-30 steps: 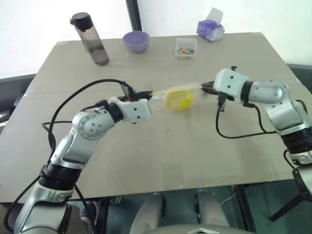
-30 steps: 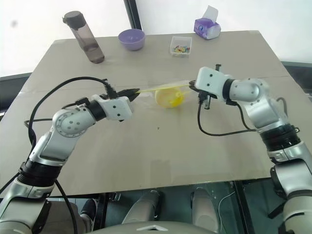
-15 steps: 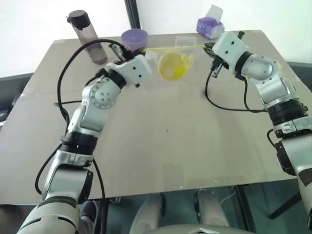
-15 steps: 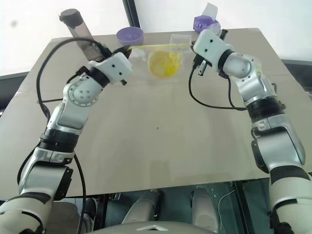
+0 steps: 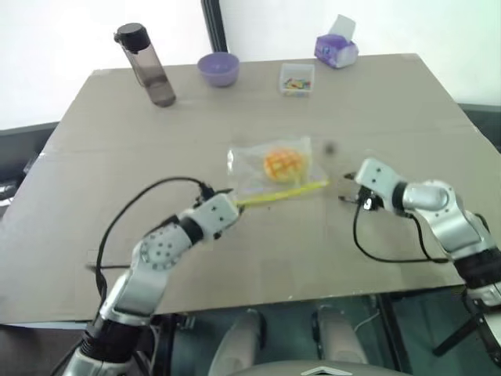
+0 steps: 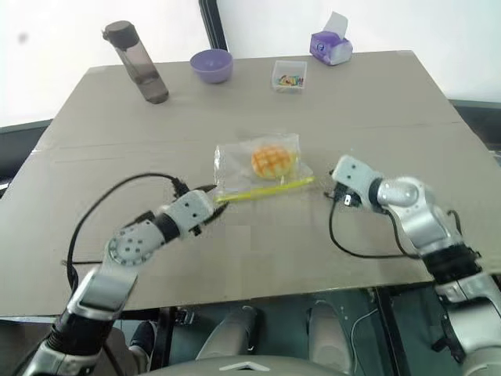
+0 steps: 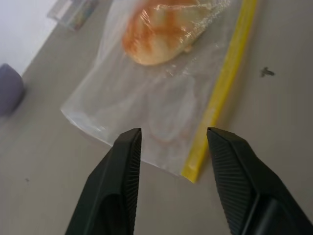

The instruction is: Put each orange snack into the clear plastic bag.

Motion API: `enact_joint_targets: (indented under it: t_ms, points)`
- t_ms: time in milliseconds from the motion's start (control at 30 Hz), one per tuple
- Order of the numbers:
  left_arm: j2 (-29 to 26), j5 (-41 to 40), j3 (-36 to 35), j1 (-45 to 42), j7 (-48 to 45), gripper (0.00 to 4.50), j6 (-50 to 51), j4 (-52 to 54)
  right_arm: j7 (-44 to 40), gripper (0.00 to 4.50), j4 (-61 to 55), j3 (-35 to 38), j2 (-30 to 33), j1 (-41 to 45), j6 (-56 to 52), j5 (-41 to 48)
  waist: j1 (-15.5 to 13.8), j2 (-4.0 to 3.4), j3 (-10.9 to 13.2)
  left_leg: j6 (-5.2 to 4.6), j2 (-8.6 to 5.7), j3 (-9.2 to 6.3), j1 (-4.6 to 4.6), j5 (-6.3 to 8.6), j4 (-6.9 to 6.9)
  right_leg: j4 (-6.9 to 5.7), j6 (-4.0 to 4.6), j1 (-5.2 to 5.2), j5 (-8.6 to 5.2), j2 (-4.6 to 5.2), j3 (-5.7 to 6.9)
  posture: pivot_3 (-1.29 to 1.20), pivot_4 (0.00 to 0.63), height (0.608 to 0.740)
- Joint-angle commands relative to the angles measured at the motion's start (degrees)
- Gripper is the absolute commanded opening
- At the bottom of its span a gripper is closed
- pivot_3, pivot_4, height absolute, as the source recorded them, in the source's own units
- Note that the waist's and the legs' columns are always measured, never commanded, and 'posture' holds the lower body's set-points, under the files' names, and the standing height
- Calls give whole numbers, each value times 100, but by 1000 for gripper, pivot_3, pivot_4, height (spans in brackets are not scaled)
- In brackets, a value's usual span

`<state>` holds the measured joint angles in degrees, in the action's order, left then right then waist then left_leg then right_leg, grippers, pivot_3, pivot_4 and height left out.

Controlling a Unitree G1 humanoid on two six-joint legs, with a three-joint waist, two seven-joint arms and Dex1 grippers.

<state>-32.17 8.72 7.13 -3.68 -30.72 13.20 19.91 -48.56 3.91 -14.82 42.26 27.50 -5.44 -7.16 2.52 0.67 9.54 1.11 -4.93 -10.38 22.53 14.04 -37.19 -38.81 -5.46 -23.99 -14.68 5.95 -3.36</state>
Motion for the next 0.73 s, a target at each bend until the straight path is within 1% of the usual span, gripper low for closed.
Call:
enact_joint_targets:
  t_ms: [33, 133, 267, 367, 433, 533, 633, 733]
  points:
    - [265, -478, -383, 399, 83, 2604, 434, 705, -199, 2735, -483, 428, 205, -346, -342, 323, -22, 2, -1, 0, 2, -3, -11, 1, 0, 3, 0, 15, 0, -1, 3, 0, 150, 740]
    - [381, -943, -718, 874, -24, 2604, 716, 1034, -310, 2735, -743, 846, 230, -757, -648, 808, -23, 2, -1, -4, 7, -2, -28, 4, 2, 11, 0, 35, -1, -2, 4, 0, 150, 740]
    - [439, -1601, -1414, 1684, -174, 2604, 936, 1361, -408, 2735, -1011, 1587, 197, -1444, -1215, 1613, -47, 2, 0, -9, 16, 1, -42, 7, 9, 21, 0, 50, -1, -1, 1, 0, 150, 740]
    - [449, -2051, -1830, 2165, -286, 2604, 1024, 1585, -544, 2735, -1164, 2087, 191, -1809, -1642, 2240, -58, 3, 0, -16, 18, 9, -44, 11, 10, 29, 0, 53, -1, 2, -4, 0, 150, 740]
    - [360, -2134, -2002, 2473, -391, 2604, 876, 1707, -693, 2735, -1213, 2402, 215, -2004, -1764, 2621, -67, 3, 0, -18, 19, 14, -45, 13, 9, 31, 0, 55, -1, 2, -7, 0, 150, 740]
    - [381, -2376, -2352, 2811, -424, 2604, 864, 1894, -925, 2735, -1128, 2878, 252, -2294, -1611, 3024, -87, 3, 0, -21, 19, 16, -60, 15, 11, 41, -2, 75, -3, 1, -6, 0, 150, 740]
    - [314, -2579, -2647, 3168, -549, 2604, 895, 2037, -1335, 2735, -1035, 3181, 361, -2586, -1169, 3206, -111, 2, 0, -28, 21, 16, -68, 19, 13, 79, -2, 98, -2, -3, 1, 0, 150, 740]
    - [258, -2636, -2801, 3344, -616, 2604, 804, 2030, -1540, 2735, -984, 3346, 414, -2650, -1219, 3444, -118, 2, 0, -32, 21, 19, -81, 22, 13, 89, -3, 119, -2, -2, 0, 0, 150, 740]
